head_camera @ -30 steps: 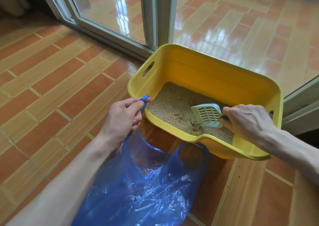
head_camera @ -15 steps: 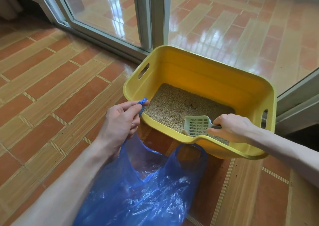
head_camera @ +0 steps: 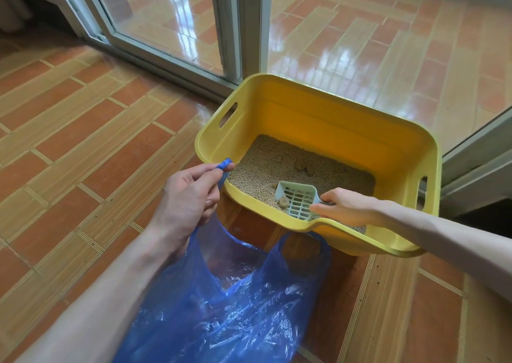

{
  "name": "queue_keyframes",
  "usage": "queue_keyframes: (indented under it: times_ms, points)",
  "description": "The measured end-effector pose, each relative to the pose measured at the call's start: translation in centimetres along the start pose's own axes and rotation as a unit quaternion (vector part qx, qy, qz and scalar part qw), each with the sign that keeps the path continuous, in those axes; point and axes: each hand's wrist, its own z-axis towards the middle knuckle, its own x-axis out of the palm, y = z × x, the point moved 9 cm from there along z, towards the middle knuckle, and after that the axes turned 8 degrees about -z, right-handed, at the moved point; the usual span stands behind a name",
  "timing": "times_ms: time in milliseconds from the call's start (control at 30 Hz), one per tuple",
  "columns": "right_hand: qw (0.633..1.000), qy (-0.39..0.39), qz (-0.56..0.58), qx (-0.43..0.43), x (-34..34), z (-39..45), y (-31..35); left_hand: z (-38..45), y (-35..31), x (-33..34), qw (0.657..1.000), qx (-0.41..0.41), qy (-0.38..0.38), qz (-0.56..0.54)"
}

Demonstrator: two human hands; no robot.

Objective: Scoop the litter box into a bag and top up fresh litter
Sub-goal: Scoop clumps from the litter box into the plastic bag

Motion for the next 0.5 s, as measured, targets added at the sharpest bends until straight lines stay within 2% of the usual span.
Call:
queue_keyframes:
  times_ms: [367, 500]
  points:
    - [0.976, 0.038, 0.216, -0.013, 0.4, -0.5, 0.7, -0.1, 0.0, 0.3, 1.000, 0.002, 0.003, -0.003]
    - [0.963, 0.011, 0.268, -0.013, -0.3, -0.7, 0.7, -0.2, -0.2, 0.3, 1.000, 0.005, 0.006, 0.000]
